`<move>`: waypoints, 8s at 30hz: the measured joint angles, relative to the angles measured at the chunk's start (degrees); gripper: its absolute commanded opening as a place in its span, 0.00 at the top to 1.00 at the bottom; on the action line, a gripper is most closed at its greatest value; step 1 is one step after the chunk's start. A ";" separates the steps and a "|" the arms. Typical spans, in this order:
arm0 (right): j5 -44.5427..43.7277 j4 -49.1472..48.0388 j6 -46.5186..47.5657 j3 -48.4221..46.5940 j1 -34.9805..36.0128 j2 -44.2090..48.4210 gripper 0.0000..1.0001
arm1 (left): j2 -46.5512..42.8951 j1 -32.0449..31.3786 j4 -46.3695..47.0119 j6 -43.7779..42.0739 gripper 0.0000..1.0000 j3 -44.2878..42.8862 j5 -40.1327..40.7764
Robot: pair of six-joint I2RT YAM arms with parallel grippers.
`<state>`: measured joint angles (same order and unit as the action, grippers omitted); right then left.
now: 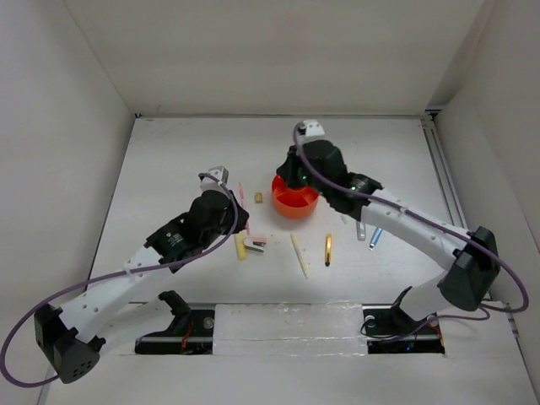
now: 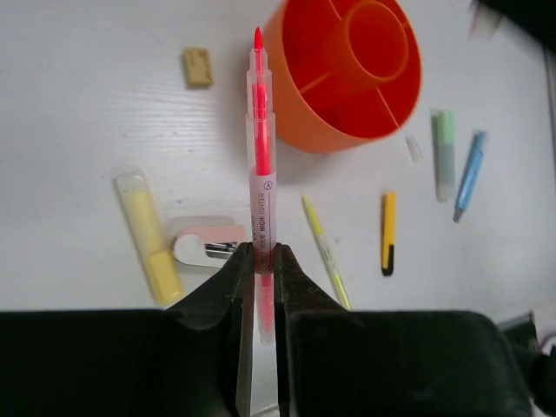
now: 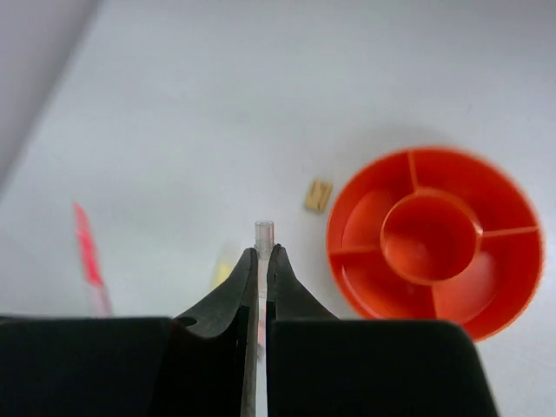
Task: Sort the stationery into containers
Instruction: Pick up the pen cap from the center of the board, then close the pen cap on the pen.
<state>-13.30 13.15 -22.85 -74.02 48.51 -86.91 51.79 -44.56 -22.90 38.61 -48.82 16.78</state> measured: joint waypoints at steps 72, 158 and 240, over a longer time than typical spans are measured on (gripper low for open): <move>37.33 -44.57 -19.45 27.36 -14.95 13.42 1.00 | 2.47 0.00 37.18 -5.79 1.00 13.42 -32.41; 38.34 -51.12 -21.16 29.79 -14.78 10.36 1.00 | 2.73 0.04 35.04 -6.47 1.00 12.33 -29.16; 37.77 -60.26 -22.47 30.64 -15.13 7.61 1.00 | 4.76 2.05 36.83 -5.14 1.00 12.28 -33.55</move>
<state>24.47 -47.11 -45.32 -43.38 33.39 -79.31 56.55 -42.50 13.93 33.47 -36.53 -16.78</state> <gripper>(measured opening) 0.041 0.047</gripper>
